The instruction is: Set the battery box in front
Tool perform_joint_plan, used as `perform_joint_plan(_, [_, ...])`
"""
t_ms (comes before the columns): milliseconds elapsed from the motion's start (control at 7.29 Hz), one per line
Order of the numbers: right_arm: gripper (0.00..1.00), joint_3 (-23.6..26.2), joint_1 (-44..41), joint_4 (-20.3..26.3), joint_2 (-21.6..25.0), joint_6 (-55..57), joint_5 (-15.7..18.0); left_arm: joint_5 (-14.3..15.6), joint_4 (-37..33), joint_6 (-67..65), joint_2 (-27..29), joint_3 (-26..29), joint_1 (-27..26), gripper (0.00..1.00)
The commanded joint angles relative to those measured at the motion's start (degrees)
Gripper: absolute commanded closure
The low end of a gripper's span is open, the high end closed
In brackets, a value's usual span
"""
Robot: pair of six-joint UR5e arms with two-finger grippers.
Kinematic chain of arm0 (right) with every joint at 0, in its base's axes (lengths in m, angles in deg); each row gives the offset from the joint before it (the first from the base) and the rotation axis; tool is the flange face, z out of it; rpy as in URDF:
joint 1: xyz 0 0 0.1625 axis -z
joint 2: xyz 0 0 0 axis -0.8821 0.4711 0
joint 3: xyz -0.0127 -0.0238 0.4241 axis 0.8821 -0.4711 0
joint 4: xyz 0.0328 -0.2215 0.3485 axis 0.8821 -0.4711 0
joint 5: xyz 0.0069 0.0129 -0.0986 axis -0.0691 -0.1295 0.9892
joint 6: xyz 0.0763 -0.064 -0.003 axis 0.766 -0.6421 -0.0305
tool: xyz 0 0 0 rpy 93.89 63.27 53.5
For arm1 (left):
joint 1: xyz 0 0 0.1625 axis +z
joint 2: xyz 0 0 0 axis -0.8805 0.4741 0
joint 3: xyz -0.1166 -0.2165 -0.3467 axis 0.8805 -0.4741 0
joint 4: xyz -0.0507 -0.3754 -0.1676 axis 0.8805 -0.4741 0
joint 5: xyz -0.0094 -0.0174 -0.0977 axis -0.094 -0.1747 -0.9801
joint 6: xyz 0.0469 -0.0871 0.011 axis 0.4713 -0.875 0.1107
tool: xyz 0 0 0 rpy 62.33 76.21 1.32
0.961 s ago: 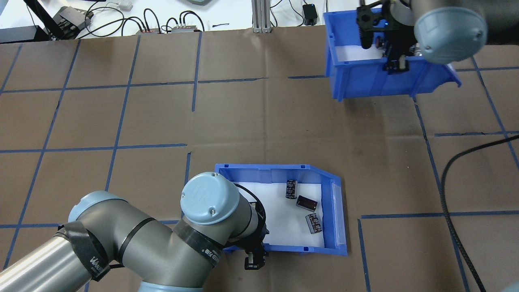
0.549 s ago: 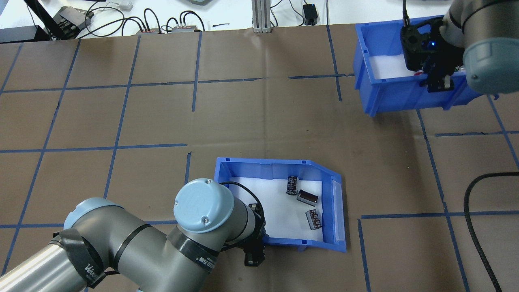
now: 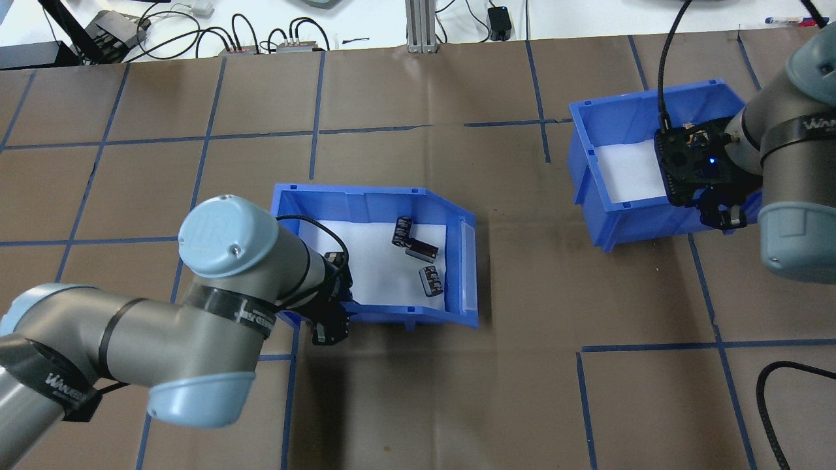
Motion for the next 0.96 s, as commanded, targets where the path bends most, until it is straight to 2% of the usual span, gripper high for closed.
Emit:
perform_joint_plan(0, [1.00, 4.56, -0.10, -0.01, 3.47, 0.03, -0.33, -0.18, -1.20, 3.75, 8.34, 8.77, 3.06, 1.00])
perform_joint_plan(275, [1.00, 7.83, -0.28, 1.04, 7.43, 0.29, -0.24, -0.70, -1.29, 2.62, 20.20, 22.30, 1.84, 1.00])
perform_joint_plan(412, [1.00, 9.06, -0.37, 2.70, 9.19, 0.47, -0.41, -4.01, -0.59, 0.09, 25.48, 27.49, 0.87, 1.00])
perform_joint_plan(686, [1.00, 10.30, -0.63, 10.50, 14.01, 4.33, -0.59, -4.40, -0.32, -3.44, 34.63, 37.86, -2.29, 0.99])
perform_joint_plan(824, [1.00, 12.30, -0.63, 12.97, 17.78, 4.51, -0.68, -4.40, -0.41, -5.97, 37.98, 41.92, -4.04, 0.99])
